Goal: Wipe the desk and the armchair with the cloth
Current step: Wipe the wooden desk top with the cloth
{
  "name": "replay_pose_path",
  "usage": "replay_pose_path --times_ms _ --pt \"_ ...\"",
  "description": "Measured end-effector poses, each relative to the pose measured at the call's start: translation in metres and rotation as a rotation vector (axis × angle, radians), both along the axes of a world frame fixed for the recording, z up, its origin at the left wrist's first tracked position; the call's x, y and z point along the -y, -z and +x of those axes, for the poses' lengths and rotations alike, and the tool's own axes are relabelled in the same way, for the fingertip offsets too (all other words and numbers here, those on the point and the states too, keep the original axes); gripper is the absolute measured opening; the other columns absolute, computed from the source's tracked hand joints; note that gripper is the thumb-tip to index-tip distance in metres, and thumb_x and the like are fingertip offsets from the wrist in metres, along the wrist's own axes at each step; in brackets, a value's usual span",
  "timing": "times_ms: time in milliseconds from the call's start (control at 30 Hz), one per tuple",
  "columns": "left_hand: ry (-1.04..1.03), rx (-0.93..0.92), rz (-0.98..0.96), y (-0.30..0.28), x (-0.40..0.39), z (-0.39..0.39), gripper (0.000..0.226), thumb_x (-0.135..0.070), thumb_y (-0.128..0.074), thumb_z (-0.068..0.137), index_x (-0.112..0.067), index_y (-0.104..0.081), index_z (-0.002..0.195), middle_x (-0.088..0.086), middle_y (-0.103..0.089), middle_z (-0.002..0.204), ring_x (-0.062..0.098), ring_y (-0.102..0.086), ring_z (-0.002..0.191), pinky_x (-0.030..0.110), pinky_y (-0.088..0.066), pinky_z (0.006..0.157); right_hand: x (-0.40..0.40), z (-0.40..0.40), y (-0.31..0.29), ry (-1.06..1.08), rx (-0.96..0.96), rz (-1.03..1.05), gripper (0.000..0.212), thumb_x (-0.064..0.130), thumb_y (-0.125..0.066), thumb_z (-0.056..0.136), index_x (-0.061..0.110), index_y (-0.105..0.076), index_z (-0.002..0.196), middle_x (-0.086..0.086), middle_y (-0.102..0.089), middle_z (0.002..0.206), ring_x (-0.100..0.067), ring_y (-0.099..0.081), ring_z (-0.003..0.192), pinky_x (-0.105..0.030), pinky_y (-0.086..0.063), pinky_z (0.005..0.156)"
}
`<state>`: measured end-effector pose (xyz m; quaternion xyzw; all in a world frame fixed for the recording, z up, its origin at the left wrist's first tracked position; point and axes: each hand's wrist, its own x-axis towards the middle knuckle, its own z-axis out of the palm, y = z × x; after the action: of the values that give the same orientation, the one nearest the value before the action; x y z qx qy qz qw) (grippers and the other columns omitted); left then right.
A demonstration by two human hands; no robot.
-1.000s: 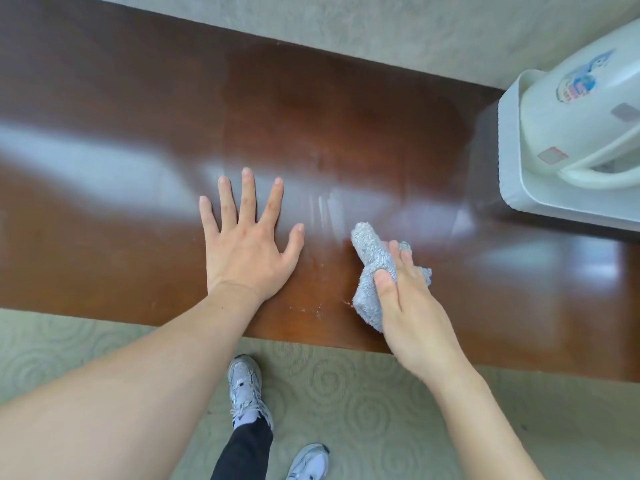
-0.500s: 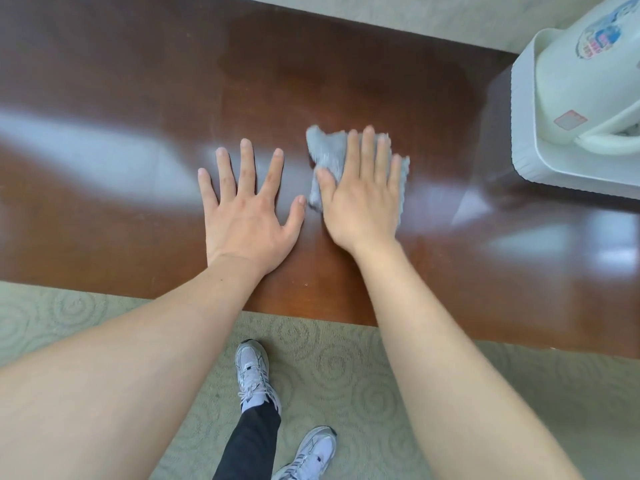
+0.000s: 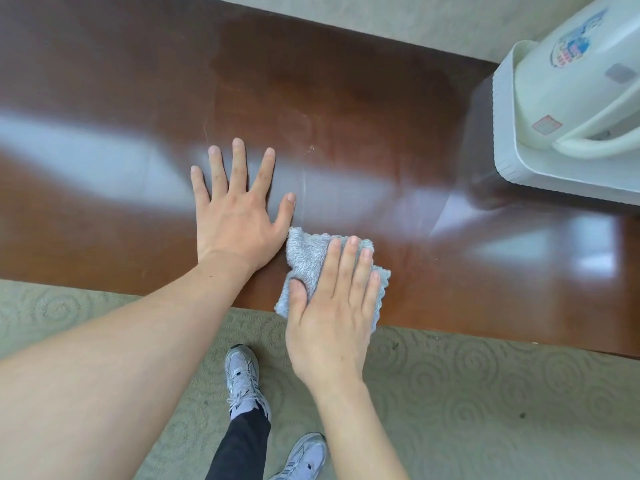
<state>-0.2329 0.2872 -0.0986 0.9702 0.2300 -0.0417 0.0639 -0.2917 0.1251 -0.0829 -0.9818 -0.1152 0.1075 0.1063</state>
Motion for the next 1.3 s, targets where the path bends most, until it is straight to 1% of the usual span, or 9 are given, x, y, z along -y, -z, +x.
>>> replay_pose_path --times_ms 200,433,567,733,867,933,1033,1133,1300 --pt "-0.014 0.015 -0.027 -0.001 -0.001 0.000 0.066 -0.056 -0.008 0.101 -0.034 -0.009 0.163 0.008 -0.004 0.171 0.036 0.004 0.156 0.058 -0.002 0.124 -0.029 0.073 0.006 -0.005 -0.029 -0.015 0.073 0.053 -0.020 0.104 0.011 0.002 0.159 -0.009 0.010 0.168 -0.025 0.017 0.154 -0.044 0.012 0.124" --pt "-0.011 0.017 -0.035 0.001 -0.001 0.000 0.064 -0.054 -0.011 0.102 -0.032 -0.010 0.163 0.010 -0.005 0.171 0.038 0.004 0.155 0.059 -0.002 0.124 -0.080 0.230 0.008 -0.052 0.023 -0.020 0.066 0.049 -0.020 0.106 0.014 -0.005 0.160 -0.006 0.002 0.169 -0.026 0.008 0.155 -0.045 0.005 0.125" --pt "-0.005 0.020 -0.040 0.005 0.001 0.001 0.065 -0.055 -0.011 0.102 -0.032 -0.009 0.163 0.010 -0.004 0.171 0.039 0.005 0.155 0.060 -0.001 0.123 -0.092 0.274 0.008 -0.153 0.053 -0.024 0.060 0.042 -0.022 0.107 0.014 -0.012 0.159 -0.006 -0.006 0.169 -0.026 0.001 0.155 -0.043 -0.001 0.125" --pt "0.013 0.005 -0.103 -0.002 -0.002 -0.001 0.066 -0.057 -0.005 0.102 -0.030 -0.008 0.163 0.008 -0.003 0.171 0.037 0.008 0.156 0.059 0.001 0.124 -0.069 0.231 0.000 -0.221 0.156 0.049 0.050 0.028 -0.036 0.103 0.014 -0.034 0.151 -0.006 -0.030 0.160 -0.026 -0.018 0.151 -0.043 -0.018 0.122" --pt "-0.021 0.048 -0.256 -0.016 -0.010 -0.003 0.072 -0.057 -0.001 0.098 -0.026 -0.011 0.163 0.000 -0.006 0.171 0.026 0.008 0.157 0.048 0.007 0.126 -0.040 0.127 -0.009 -0.105 0.034 0.155 0.053 0.033 -0.033 0.106 0.019 -0.027 0.157 -0.001 -0.020 0.166 -0.015 -0.005 0.155 -0.038 -0.006 0.126" --pt "-0.076 0.152 -0.399 -0.025 -0.017 -0.005 0.076 -0.056 -0.008 0.096 -0.019 -0.023 0.161 0.000 -0.016 0.169 0.021 -0.002 0.157 0.041 0.004 0.127 -0.033 0.080 -0.013 -0.062 -0.016 0.169 0.057 0.038 -0.028 0.104 0.019 -0.026 0.158 0.001 -0.018 0.167 -0.011 -0.001 0.155 -0.036 -0.002 0.126" --pt "-0.089 0.275 -0.529 -0.035 -0.040 -0.013 0.073 -0.052 -0.025 0.096 -0.013 -0.039 0.156 0.006 -0.033 0.164 0.024 -0.027 0.152 0.038 -0.015 0.124 -0.043 0.040 -0.011 -0.078 -0.071 0.119 0.063 0.047 -0.018 0.101 0.023 -0.014 0.159 0.005 -0.006 0.168 -0.009 0.008 0.154 -0.036 0.003 0.126" --pt "0.039 0.262 -0.326 -0.029 -0.082 -0.019 0.066 -0.047 -0.033 0.097 -0.013 -0.045 0.153 0.012 -0.036 0.162 0.032 -0.032 0.150 0.047 -0.026 0.122 -0.060 0.049 -0.005 -0.104 -0.045 0.000 0.066 0.051 -0.015 0.100 0.022 -0.010 0.160 0.004 -0.001 0.168 -0.015 0.008 0.155 -0.038 0.004 0.125" --pt "0.078 -0.036 -0.060 -0.010 -0.127 -0.004 0.073 -0.060 -0.018 0.098 -0.026 -0.016 0.163 0.010 -0.004 0.171 0.030 0.002 0.157 0.049 -0.003 0.126 -0.106 0.149 0.003 -0.078 0.049 -0.052 0.066 0.049 -0.017 0.101 0.018 -0.015 0.160 -0.001 -0.009 0.168 -0.021 0.000 0.156 -0.043 -0.001 0.126"
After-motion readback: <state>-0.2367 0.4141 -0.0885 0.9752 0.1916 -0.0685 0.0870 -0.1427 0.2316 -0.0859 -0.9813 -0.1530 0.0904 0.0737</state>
